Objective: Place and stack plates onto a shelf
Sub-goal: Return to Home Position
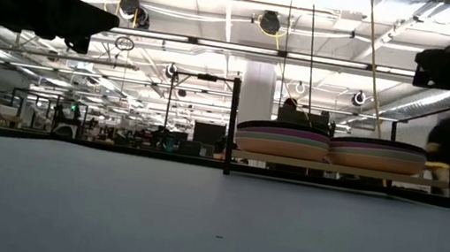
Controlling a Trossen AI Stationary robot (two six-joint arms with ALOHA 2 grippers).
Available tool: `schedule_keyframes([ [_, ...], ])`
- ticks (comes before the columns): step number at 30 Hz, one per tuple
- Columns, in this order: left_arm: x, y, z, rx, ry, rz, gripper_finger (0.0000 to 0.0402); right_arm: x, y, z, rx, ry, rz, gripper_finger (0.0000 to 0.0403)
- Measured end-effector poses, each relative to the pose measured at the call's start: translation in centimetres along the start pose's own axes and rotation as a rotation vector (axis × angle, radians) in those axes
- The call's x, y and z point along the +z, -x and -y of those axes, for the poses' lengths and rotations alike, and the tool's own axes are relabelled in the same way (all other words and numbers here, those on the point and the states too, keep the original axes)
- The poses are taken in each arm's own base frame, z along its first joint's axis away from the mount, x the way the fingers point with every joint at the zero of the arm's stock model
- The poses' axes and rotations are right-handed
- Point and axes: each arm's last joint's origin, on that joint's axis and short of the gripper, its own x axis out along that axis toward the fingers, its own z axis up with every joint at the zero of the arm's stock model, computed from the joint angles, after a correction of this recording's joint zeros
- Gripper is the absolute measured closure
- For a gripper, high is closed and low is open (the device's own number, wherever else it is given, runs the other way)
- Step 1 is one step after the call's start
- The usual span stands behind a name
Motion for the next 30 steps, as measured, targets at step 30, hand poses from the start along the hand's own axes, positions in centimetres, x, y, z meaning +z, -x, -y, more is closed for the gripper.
schedule_keyframes([
  [30,0.0,0.0,0.0,0.010,-0.020,-0.001,0.0398,-0.4,0.1,1.4,-0.132,-0.030,-0.038,0.0403],
])
